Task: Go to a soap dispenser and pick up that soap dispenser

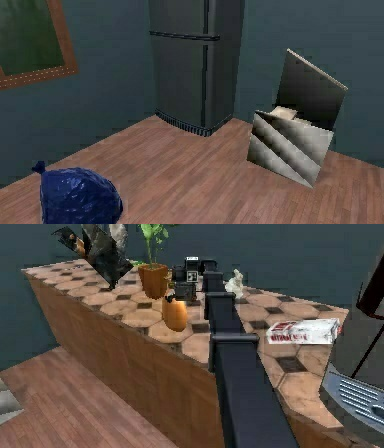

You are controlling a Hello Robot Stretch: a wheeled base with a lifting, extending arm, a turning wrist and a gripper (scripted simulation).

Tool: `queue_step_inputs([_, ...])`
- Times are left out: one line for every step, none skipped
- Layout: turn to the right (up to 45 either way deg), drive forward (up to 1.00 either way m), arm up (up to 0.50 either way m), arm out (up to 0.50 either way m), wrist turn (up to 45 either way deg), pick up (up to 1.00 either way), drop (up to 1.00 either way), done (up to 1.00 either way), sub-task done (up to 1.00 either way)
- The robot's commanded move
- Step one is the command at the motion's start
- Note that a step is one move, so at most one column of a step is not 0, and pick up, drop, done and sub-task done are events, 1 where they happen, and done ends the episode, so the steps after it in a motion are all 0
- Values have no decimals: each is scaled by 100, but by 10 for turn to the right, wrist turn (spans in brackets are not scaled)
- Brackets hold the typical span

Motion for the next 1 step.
queue_step_inputs([0,0,0,0,0,0,0,100,0])
